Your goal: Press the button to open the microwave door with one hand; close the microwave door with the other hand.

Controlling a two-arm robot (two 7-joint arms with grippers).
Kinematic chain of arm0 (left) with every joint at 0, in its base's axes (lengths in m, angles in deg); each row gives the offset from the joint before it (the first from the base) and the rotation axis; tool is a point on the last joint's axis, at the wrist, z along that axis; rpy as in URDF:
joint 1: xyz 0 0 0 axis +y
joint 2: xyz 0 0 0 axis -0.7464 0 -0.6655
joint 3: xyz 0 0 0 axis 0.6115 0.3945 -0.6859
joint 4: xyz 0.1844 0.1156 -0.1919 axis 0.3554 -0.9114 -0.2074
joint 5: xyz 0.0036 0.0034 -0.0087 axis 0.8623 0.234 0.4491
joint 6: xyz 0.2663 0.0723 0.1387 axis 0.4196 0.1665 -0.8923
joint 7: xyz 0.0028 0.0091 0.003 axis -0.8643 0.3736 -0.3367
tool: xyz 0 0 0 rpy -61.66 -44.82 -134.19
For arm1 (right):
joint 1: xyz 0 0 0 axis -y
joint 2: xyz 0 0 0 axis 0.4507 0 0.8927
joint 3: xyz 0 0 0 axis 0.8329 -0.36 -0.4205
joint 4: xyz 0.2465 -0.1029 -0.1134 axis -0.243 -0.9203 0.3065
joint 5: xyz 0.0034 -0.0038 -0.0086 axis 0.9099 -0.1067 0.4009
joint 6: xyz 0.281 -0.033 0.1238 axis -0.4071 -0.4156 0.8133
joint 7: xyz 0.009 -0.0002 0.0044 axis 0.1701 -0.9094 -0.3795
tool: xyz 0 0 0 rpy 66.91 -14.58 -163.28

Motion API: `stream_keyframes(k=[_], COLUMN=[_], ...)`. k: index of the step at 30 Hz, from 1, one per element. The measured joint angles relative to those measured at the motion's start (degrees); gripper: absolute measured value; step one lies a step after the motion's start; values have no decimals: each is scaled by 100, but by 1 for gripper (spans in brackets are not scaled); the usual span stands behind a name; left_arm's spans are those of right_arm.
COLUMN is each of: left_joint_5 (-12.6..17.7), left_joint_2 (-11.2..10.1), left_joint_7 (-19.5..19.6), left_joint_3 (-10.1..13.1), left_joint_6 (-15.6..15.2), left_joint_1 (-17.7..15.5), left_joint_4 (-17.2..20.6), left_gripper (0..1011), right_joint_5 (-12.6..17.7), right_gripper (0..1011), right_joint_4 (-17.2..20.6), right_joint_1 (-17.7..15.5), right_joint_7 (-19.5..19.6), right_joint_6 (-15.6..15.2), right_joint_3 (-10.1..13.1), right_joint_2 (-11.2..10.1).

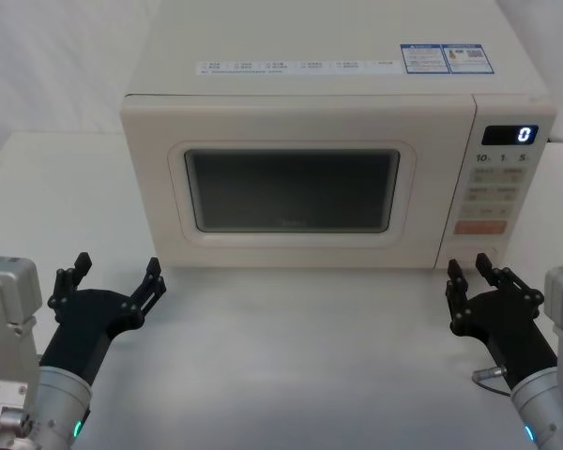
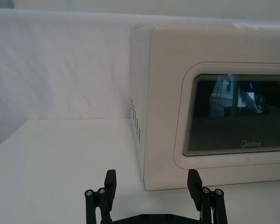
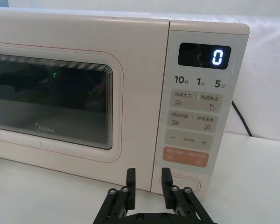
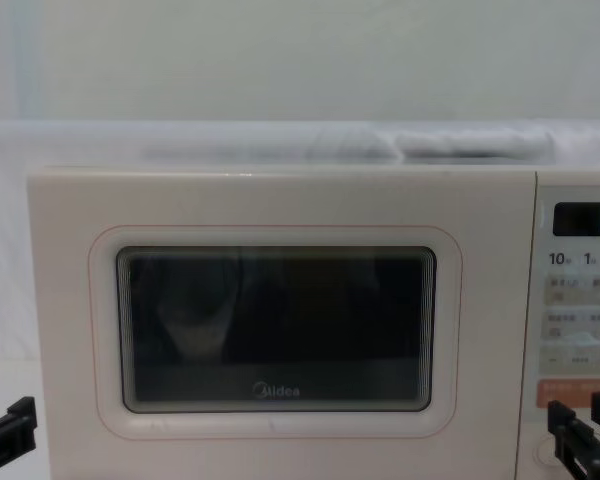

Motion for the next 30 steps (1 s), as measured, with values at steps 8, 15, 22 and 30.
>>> stream_keyframes(k=[8, 15, 22, 30], left_joint_5=[0, 0, 0, 0], left_joint_2=[0, 0, 0, 0], left_joint_7=[0, 0, 0, 0], left_joint_3=[0, 0, 0, 0], left_joint_6=[0, 0, 0, 0], left_joint_1=[0, 0, 0, 0], left_joint_4=[0, 0, 0, 0], left_gripper=[1001, 1001, 1001, 1001], right_joint_5=[0, 0, 0, 0], right_gripper=[125, 0, 0, 0], right_joint_4=[0, 0, 0, 0], right_joint_1=[0, 0, 0, 0], right_joint_7=[0, 0, 0, 0], right_joint_6=[0, 0, 0, 0], right_joint_3=[0, 0, 0, 0], right_joint_2=[0, 0, 0, 0])
